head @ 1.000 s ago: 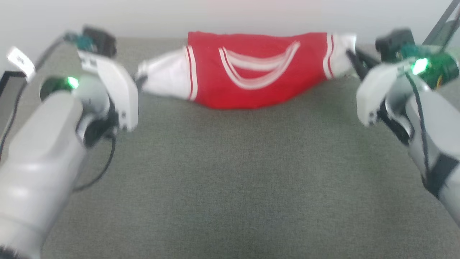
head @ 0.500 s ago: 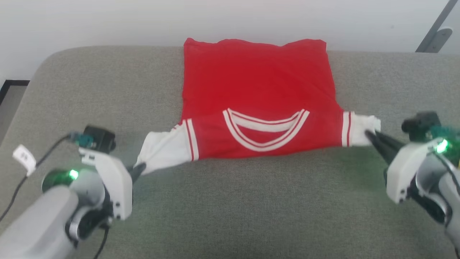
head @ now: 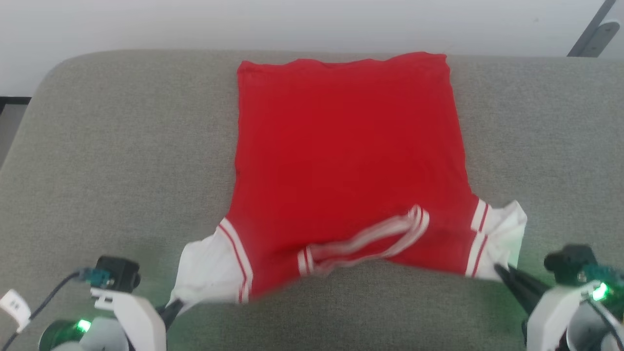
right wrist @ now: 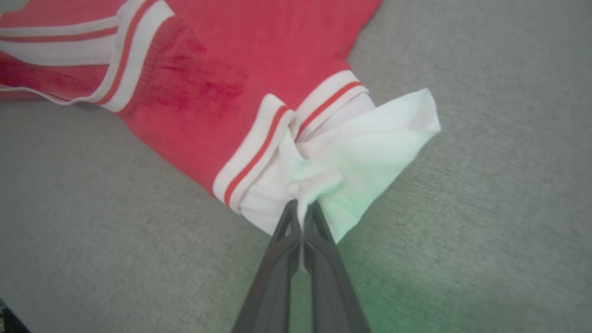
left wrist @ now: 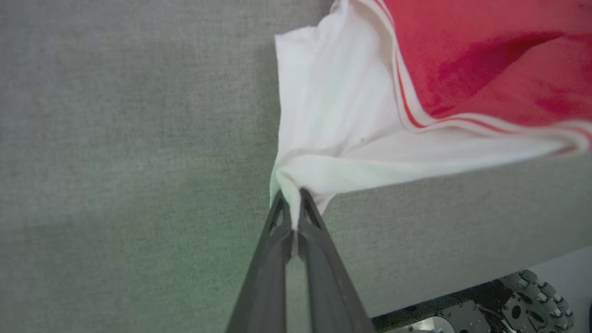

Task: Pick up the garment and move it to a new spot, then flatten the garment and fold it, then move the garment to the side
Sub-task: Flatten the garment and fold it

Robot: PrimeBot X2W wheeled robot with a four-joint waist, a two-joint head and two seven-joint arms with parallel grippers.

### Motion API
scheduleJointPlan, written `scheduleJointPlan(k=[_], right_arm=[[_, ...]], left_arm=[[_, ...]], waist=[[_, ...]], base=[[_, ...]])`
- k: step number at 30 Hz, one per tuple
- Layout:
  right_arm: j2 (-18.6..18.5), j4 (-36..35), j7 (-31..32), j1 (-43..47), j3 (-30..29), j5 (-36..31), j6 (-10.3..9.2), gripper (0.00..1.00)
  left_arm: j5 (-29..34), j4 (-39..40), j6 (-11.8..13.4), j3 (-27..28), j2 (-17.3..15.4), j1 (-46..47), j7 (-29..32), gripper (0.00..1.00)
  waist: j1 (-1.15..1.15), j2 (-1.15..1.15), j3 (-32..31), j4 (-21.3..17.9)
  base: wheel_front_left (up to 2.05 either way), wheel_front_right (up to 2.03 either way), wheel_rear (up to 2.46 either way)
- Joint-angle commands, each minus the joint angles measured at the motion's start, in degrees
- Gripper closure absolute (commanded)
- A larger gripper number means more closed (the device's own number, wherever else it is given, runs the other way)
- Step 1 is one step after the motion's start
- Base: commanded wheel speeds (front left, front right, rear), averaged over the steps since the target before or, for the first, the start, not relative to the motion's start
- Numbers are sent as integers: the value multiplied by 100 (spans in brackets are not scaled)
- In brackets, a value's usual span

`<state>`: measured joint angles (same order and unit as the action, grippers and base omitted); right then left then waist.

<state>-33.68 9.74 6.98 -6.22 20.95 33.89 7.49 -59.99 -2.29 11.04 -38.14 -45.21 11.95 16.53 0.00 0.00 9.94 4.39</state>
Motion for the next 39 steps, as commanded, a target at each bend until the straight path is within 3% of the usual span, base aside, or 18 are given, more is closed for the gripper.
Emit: scheduleJointPlan(k=[1,7,13,15,16,25,31,35,39], right_arm=[[16,-218,131,273,-109,-127,0,100],[128,-754,671,1021,-541,-246,0,100],[308,-1012,1078,1261,-741,-288,0,100],[358,-1078,1276,1316,-770,-309,0,53],[474,-1110,1470,1364,-902,-218,0,0],[724,-2001,2123,1281,-1541,-217,0,0],[823,-2542,2342,646,-1874,-418,0,0],[896,-2334,2351,-239,-1851,-553,0,0],[894,-1631,2323,-1317,-1723,-599,0,0]], left_arm=[[-42,70,131,25,-93,-216,-39,100],[1,180,398,-14,-211,-487,-7,100],[146,166,430,-85,-152,-376,-37,100],[170,142,439,-114,-98,-357,-27,100],[118,136,442,-90,-4,-313,-52,100],[186,190,467,-120,110,-216,-104,100],[214,254,433,-170,185,-101,-94,100],[264,265,413,-204,275,42,-63,100],[372,245,325,-297,423,276,-26,100]], waist=[[0,0,33,3],[0,0,127,35],[0,0,174,28],[0,0,185,23],[0,0,194,18],[0,0,265,27],[0,0,354,80],[0,0,488,166],[0,0,655,330]], base=[[0,0,0],[0,0,0],[0,0,0],[0,0,0],[0,0,0],[0,0,0],[0,0,0],[0,0,0],[0,0,0]])
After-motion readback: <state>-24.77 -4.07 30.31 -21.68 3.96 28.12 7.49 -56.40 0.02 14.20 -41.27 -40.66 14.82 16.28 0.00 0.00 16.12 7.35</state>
